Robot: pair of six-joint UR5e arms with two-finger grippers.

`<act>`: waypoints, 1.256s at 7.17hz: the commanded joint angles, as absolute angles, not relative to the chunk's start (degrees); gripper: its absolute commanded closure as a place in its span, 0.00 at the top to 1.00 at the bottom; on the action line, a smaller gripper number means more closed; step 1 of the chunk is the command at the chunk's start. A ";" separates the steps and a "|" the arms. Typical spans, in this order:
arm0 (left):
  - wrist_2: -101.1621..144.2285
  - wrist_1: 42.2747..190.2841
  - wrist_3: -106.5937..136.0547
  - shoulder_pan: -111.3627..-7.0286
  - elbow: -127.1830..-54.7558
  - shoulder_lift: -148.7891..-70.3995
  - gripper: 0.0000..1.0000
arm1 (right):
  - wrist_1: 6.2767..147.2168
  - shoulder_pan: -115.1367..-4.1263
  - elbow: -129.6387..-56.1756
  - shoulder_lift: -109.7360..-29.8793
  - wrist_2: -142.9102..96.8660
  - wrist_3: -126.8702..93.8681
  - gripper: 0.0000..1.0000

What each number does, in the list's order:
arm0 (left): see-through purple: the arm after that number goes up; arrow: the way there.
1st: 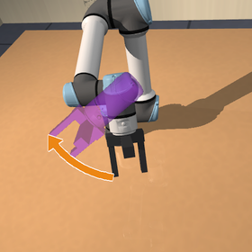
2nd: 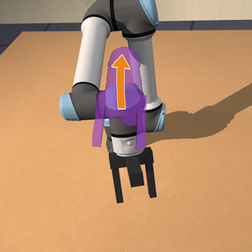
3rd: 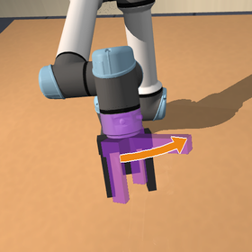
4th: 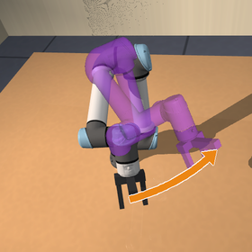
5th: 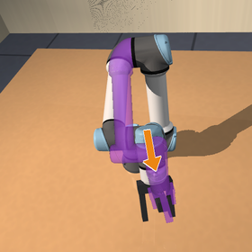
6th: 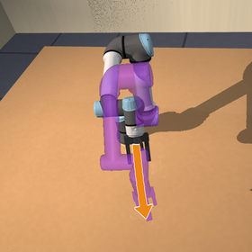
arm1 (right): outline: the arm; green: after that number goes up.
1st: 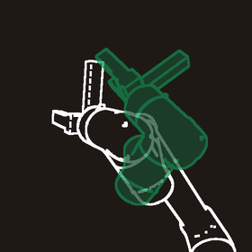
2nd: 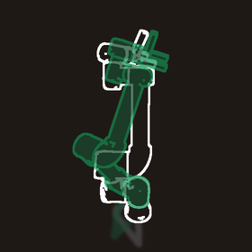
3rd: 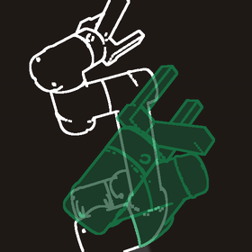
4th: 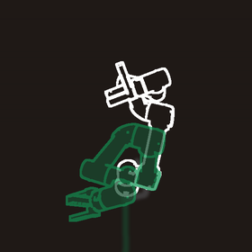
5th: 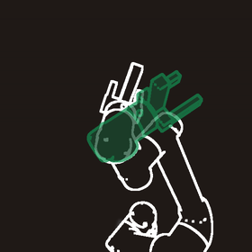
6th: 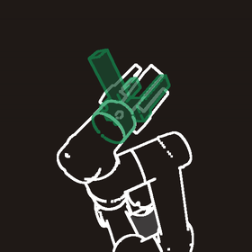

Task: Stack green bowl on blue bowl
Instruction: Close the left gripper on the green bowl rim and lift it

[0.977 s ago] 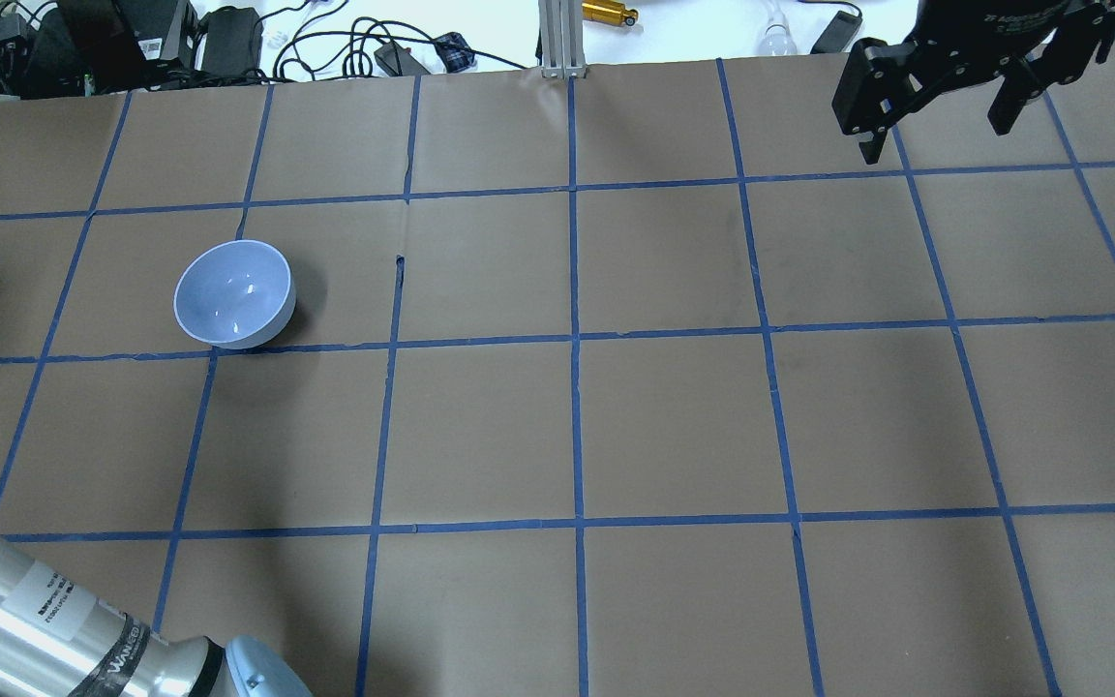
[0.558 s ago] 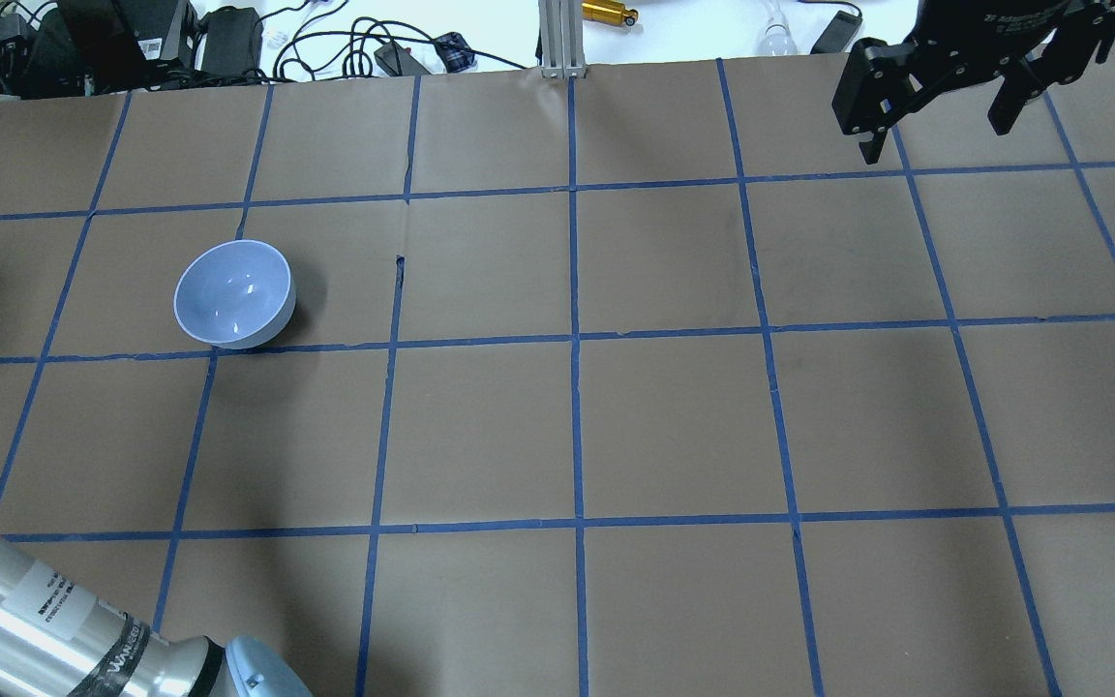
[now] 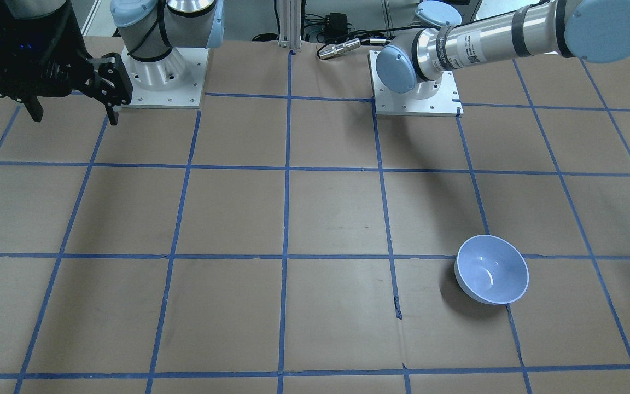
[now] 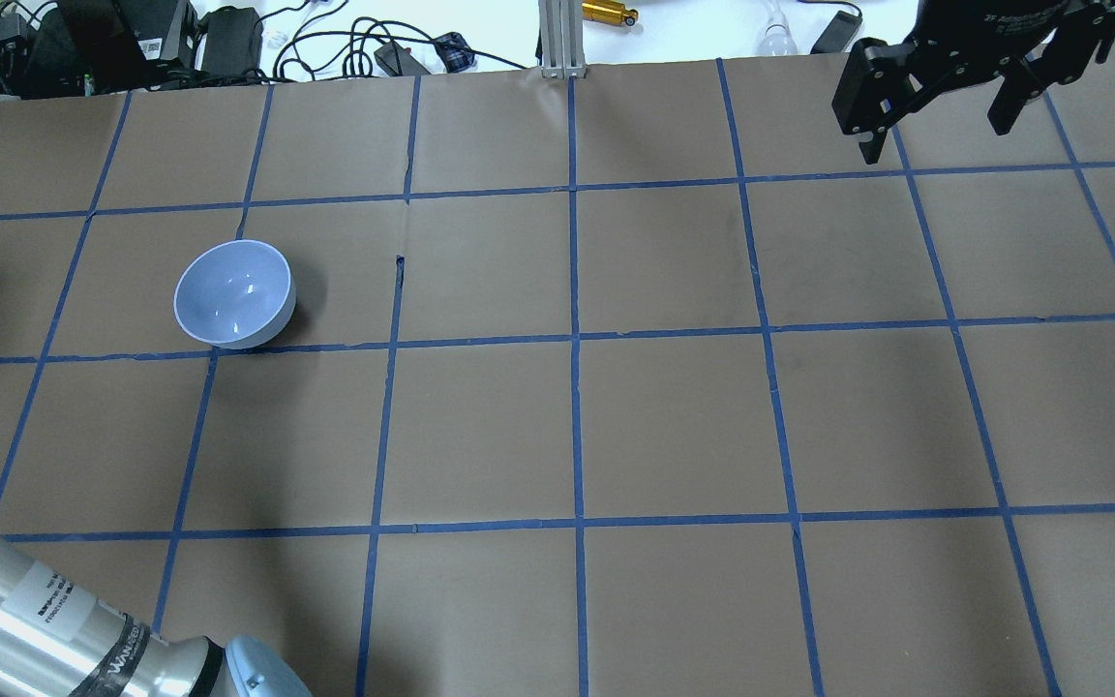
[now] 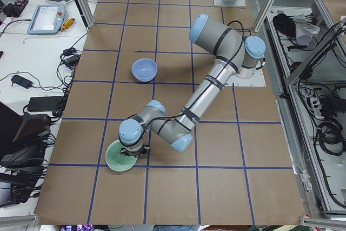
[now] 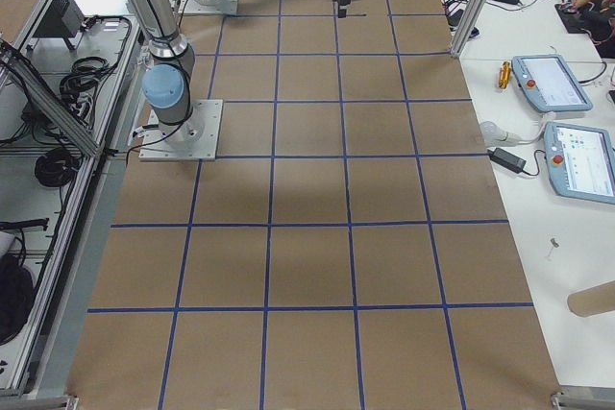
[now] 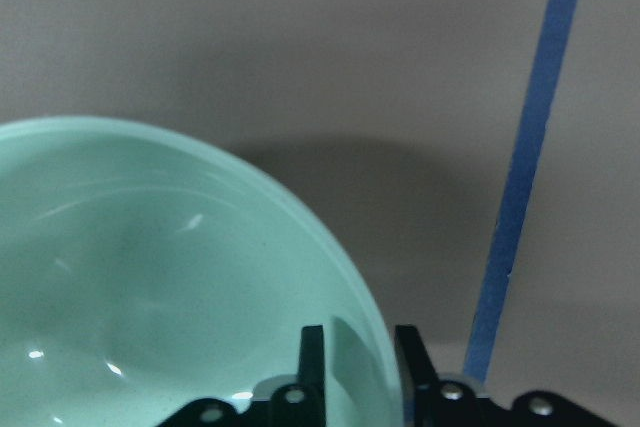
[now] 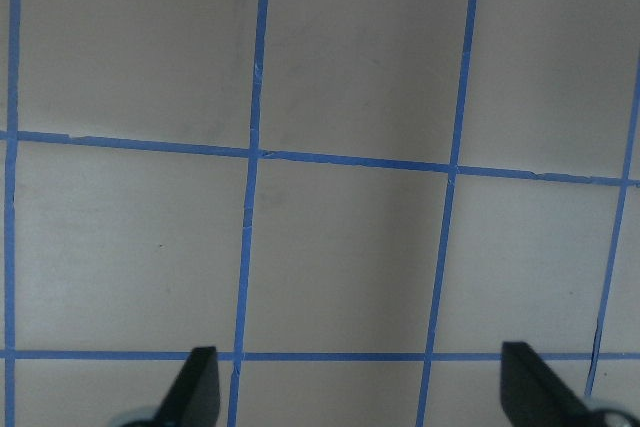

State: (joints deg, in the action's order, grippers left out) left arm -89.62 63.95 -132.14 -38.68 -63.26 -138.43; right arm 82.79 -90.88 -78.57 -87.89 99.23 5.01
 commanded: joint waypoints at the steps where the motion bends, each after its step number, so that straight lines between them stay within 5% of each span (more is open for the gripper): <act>1: -89.56 63.98 -132.19 -38.67 -63.37 -138.43 0.00 | 82.79 -90.88 -78.57 -87.89 99.23 5.01 1.00; 9: -89.91 66.53 -132.45 -41.73 -65.29 -131.16 0.00 | 82.79 -90.88 -78.57 -87.89 99.23 5.01 1.00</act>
State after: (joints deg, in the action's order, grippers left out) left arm -89.74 65.74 -132.43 -40.09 -64.14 -134.13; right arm 82.79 -90.88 -78.57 -87.89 99.23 5.01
